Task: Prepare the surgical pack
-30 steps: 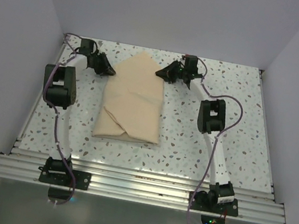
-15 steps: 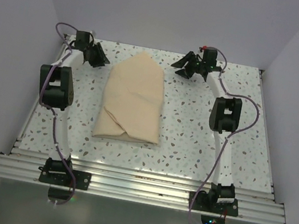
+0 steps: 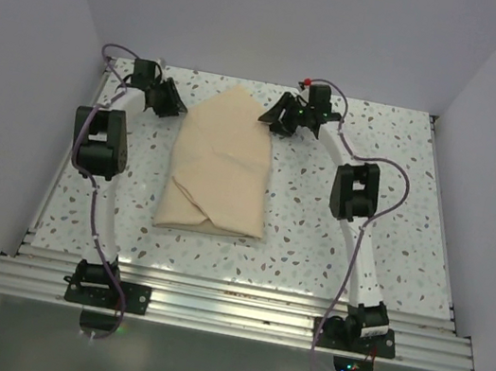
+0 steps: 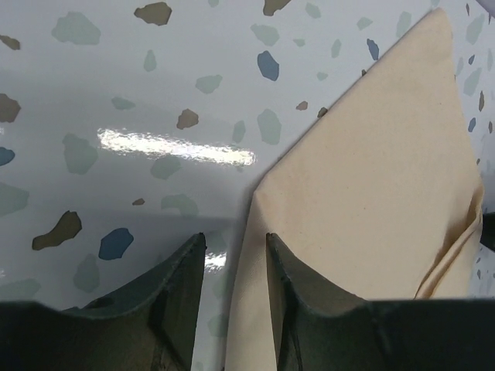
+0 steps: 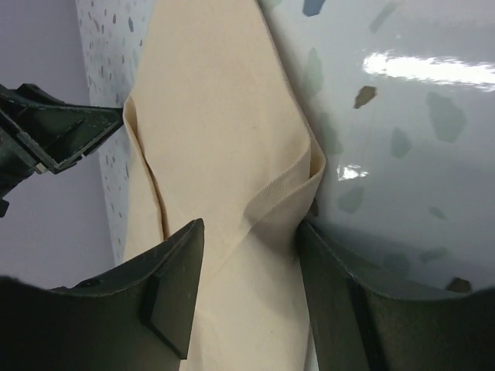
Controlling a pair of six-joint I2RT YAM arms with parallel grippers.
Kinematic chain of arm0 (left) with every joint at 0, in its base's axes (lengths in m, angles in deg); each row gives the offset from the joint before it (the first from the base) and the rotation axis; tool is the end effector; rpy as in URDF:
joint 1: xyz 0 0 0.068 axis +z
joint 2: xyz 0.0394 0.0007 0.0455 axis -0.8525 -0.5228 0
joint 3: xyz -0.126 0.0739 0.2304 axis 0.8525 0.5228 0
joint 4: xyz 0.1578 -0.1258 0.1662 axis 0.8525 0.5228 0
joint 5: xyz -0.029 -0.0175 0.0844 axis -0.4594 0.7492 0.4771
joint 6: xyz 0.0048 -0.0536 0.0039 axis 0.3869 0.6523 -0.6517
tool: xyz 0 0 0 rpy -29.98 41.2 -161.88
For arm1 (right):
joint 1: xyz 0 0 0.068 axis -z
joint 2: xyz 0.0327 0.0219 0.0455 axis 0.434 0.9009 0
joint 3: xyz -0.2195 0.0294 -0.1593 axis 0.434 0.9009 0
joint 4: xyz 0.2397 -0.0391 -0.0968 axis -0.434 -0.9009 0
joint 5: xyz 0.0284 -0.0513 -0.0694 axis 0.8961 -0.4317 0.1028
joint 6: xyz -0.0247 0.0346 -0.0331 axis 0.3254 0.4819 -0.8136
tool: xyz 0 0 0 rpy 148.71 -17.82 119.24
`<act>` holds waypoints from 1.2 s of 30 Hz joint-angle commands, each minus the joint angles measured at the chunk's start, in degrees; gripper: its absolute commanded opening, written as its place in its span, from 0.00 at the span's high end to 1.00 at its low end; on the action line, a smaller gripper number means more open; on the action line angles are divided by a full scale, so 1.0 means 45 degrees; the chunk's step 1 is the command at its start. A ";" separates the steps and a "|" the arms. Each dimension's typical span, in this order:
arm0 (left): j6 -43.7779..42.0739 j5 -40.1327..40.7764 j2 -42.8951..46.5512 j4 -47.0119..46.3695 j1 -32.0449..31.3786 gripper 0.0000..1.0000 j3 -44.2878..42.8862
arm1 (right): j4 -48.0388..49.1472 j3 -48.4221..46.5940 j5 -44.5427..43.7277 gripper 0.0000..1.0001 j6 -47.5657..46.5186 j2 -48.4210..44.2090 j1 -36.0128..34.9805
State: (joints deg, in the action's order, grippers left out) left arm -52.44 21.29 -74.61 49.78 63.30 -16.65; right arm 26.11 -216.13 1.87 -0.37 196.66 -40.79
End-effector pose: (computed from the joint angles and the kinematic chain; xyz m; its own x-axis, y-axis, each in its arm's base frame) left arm 0.5229 0.0314 0.1487 -0.7127 -0.5046 -0.4873 -0.1943 0.8095 -0.5541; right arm 0.5731 0.1765 0.1284 -0.8893 0.3093 -0.3367 -0.0965 0.5929 0.7995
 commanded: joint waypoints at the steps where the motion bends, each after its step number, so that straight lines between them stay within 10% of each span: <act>1: -0.0136 -0.0114 -0.0575 -0.0467 -0.0231 0.59 -0.0267 | -0.0574 -0.0302 -0.0719 0.44 -0.0544 0.0775 -0.0400; 14: 0.0061 -0.0897 -0.1768 0.0624 -0.0232 0.63 -0.1653 | -0.0770 0.0008 -0.1326 0.48 -0.0330 0.0738 -0.0187; 23: 0.0177 0.2383 0.3521 0.0197 -0.0094 0.62 0.2250 | -0.2526 0.1454 -0.1307 0.38 -0.1520 -0.2500 0.0731; 28: 0.0391 0.1002 0.5007 -0.0114 -0.0114 0.62 0.3711 | -0.3192 0.3109 -0.0684 0.40 -0.2204 -0.3987 0.0830; 36: -0.0056 -0.2028 0.5829 -0.0722 -0.0094 0.85 0.6410 | -0.1689 0.6863 0.1231 0.84 -0.2165 -0.5883 0.0283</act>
State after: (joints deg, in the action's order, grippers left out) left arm -51.41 17.80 -48.82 47.13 62.58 8.31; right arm 16.34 -188.62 2.02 -8.83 174.15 -37.32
